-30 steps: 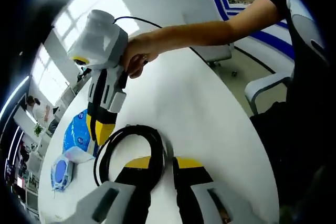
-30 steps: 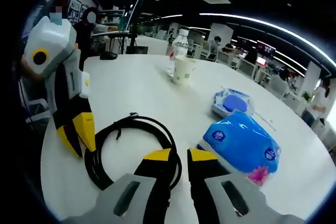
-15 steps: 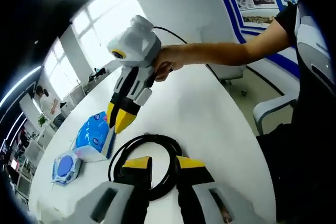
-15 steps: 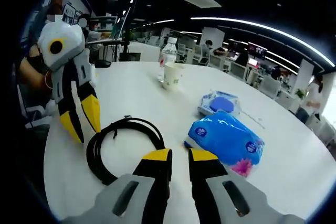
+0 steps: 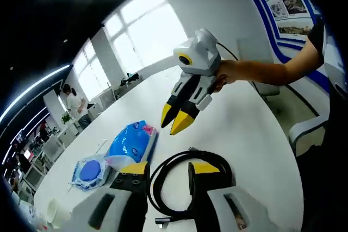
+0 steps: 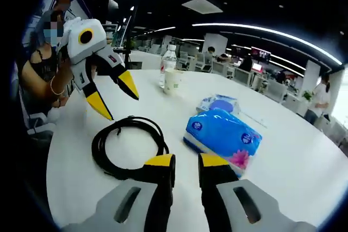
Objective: Arrange the tabletop items into an orderly group along one side of the table until the central work area is clear of visible clutter.
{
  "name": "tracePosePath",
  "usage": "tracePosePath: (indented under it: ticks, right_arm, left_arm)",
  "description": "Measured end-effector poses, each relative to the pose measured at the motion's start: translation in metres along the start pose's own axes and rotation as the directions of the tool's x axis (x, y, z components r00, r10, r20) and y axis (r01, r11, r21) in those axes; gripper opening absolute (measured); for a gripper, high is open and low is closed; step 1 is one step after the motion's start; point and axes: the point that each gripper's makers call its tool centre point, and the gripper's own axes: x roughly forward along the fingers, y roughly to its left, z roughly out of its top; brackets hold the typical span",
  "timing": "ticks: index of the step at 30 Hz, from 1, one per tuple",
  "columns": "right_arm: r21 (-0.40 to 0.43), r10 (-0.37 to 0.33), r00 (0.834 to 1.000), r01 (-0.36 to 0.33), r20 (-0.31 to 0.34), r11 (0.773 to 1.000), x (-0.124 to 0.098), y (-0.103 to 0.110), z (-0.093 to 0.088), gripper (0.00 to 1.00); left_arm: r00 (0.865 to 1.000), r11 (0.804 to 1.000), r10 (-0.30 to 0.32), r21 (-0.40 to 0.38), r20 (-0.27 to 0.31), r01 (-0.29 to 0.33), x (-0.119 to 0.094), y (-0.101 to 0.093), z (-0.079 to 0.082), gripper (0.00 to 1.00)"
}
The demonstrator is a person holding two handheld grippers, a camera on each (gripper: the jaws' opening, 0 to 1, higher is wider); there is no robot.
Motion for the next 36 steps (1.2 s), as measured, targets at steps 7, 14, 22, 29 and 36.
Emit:
tracePosePath:
  ticks: [7, 14, 22, 29, 36]
  right_arm:
    - [-0.001, -0.04, 0.999, 0.04, 0.027, 0.999, -0.008, -0.01, 0.005, 0.19]
    - [0.053, -0.065, 0.998, 0.064, 0.02, 0.997, -0.01, -0.017, 0.003, 0.28]
    - [0.07, -0.081, 0.997, 0.081, -0.004, 0.994, -0.01, -0.024, -0.003, 0.28]
    - [0.13, -0.122, 0.991, 0.114, 0.059, 0.985, -0.012, -0.037, 0.005, 0.26]
    - [0.125, -0.183, 0.981, 0.175, 0.062, 0.977, -0.012, -0.053, 0.004, 0.23]
  left_arm:
    - [0.999, 0.999, 0.034, -0.039, 0.01, -0.033, 0.002, 0.013, 0.0, 0.3]
    - [0.998, 0.996, 0.055, -0.074, -0.004, -0.055, 0.003, 0.027, -0.007, 0.34]
    - [1.0, 0.991, 0.018, -0.136, -0.017, -0.021, 0.012, 0.031, -0.01, 0.4]
    - [0.997, 0.982, 0.071, -0.176, -0.019, -0.073, 0.028, 0.044, -0.007, 0.41]
    - [0.997, 0.979, 0.081, -0.19, -0.007, -0.08, 0.043, 0.045, -0.004, 0.41]
